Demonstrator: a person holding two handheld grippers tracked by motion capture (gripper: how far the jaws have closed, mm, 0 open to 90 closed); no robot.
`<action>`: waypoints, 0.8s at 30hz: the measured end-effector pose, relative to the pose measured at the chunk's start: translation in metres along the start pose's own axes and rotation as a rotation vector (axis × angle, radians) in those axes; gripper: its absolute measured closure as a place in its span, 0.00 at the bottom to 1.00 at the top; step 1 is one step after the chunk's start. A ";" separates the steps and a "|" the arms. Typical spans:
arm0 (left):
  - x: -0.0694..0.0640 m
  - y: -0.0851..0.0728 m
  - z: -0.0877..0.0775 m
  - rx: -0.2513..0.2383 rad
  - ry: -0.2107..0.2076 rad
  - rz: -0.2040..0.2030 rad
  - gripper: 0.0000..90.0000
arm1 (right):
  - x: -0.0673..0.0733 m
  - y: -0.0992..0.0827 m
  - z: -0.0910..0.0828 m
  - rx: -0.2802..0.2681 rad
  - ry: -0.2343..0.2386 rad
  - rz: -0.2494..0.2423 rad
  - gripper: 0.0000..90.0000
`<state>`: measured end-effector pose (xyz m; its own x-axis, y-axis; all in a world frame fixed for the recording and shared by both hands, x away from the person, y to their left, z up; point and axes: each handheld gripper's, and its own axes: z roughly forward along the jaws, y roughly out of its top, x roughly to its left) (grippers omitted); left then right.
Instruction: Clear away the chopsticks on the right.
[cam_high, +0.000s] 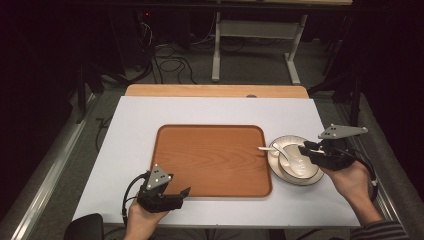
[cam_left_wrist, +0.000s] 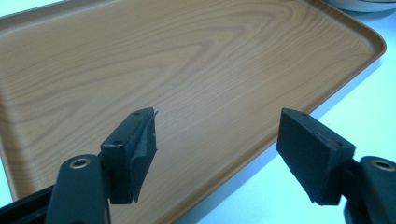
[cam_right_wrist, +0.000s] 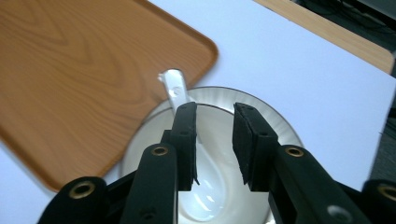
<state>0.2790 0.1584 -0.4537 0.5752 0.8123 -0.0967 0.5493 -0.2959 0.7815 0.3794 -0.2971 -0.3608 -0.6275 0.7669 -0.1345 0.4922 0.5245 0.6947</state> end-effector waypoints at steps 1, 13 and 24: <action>0.000 -0.001 -0.001 -0.001 0.002 -0.002 0.32 | -0.004 0.000 0.000 0.006 -0.003 0.001 0.80; 0.000 -0.004 -0.005 -0.003 0.030 -0.018 0.32 | -0.043 0.002 0.013 0.137 -0.027 0.031 0.82; 0.000 -0.005 -0.007 -0.004 0.039 -0.025 0.32 | -0.066 -0.011 0.037 0.268 -0.063 0.068 0.82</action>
<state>0.2717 0.1636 -0.4533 0.5370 0.8386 -0.0919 0.5606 -0.2733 0.7816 0.4384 -0.3396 -0.3857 -0.5530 0.8207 -0.1436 0.6791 0.5439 0.4929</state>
